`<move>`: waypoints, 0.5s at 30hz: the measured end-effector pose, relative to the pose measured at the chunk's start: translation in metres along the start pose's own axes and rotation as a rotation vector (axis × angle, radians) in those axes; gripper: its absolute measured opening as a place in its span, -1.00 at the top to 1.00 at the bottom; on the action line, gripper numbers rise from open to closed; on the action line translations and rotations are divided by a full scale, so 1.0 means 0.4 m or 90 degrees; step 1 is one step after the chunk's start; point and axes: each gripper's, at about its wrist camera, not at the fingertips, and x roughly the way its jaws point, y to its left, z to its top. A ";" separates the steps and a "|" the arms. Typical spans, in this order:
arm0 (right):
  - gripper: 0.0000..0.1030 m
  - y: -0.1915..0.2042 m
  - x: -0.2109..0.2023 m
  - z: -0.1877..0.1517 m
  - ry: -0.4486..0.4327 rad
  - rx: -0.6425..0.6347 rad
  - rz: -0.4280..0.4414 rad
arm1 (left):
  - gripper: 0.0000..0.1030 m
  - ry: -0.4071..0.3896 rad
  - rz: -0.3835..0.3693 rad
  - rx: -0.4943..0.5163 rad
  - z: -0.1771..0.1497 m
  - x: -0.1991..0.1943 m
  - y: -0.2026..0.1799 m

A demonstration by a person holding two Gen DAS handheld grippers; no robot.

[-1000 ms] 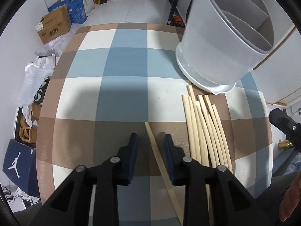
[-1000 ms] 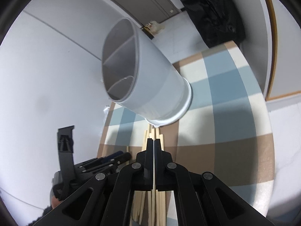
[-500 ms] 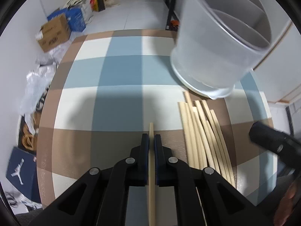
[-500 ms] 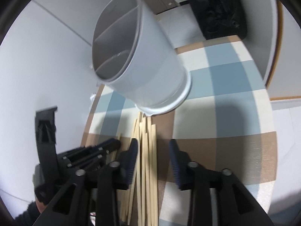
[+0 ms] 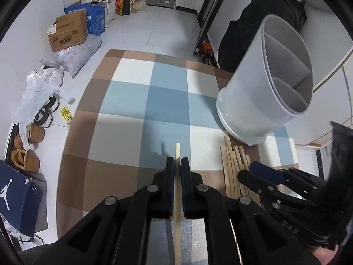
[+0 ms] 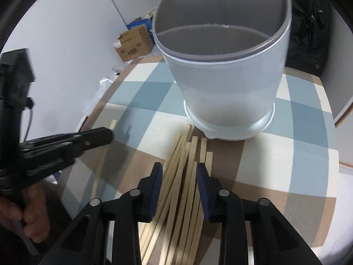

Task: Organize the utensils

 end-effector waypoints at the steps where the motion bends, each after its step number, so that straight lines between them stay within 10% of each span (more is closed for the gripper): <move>1: 0.54 0.005 0.006 0.005 0.002 0.001 -0.001 | 0.97 -0.002 -0.005 -0.004 0.001 -0.002 0.005; 15: 0.92 0.061 0.027 0.011 0.024 -0.087 -0.089 | 0.97 -0.031 -0.041 -0.036 0.033 -0.016 0.059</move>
